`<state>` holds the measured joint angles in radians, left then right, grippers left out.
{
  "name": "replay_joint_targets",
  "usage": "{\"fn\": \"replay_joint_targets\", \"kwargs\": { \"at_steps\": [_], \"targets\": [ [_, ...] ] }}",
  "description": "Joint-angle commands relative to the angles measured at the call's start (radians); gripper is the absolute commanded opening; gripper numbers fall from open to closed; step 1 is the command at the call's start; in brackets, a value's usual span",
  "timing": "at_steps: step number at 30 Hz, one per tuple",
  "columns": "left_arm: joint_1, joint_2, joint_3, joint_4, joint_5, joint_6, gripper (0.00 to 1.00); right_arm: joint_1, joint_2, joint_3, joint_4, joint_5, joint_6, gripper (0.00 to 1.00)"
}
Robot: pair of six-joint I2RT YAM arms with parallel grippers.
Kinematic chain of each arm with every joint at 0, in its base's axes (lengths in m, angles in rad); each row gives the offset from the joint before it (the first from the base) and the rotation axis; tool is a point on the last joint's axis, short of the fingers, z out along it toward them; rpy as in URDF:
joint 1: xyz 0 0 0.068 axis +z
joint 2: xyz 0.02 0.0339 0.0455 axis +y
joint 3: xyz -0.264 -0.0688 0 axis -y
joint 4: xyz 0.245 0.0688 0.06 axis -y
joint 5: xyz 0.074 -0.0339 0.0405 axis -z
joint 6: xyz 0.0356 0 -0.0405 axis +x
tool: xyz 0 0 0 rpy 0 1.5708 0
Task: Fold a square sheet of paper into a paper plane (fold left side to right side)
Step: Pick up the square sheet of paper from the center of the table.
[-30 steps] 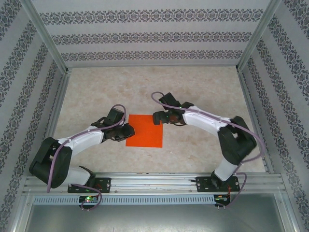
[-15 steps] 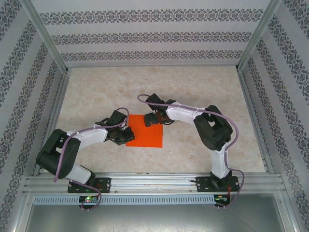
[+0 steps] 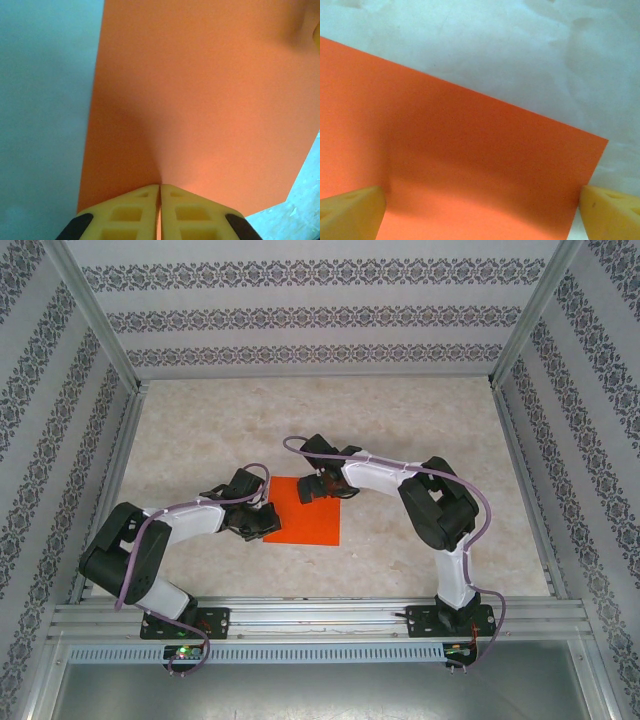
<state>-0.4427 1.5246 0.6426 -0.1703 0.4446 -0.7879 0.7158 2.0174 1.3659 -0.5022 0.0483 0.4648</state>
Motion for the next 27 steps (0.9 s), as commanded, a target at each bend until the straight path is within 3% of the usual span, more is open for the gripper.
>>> {"fn": "replay_joint_targets", "kwargs": {
  "at_steps": [1,7,16,27],
  "targets": [
    [0.009,0.040,-0.013,-0.039,-0.022,0.014,0.11,0.044,0.018,0.016,-0.034,-0.073,0.010,0.97],
    [0.009,0.034,-0.012,-0.030,-0.021,0.009,0.11,0.073,0.004,0.025,-0.051,-0.079,0.015,0.94],
    [0.008,0.023,-0.012,-0.006,-0.011,-0.004,0.12,0.086,0.002,0.033,-0.068,-0.096,0.021,0.79],
    [0.010,-0.049,-0.026,0.041,-0.026,-0.019,0.29,0.051,-0.024,-0.001,-0.017,-0.241,0.035,0.45]
  ]
}}
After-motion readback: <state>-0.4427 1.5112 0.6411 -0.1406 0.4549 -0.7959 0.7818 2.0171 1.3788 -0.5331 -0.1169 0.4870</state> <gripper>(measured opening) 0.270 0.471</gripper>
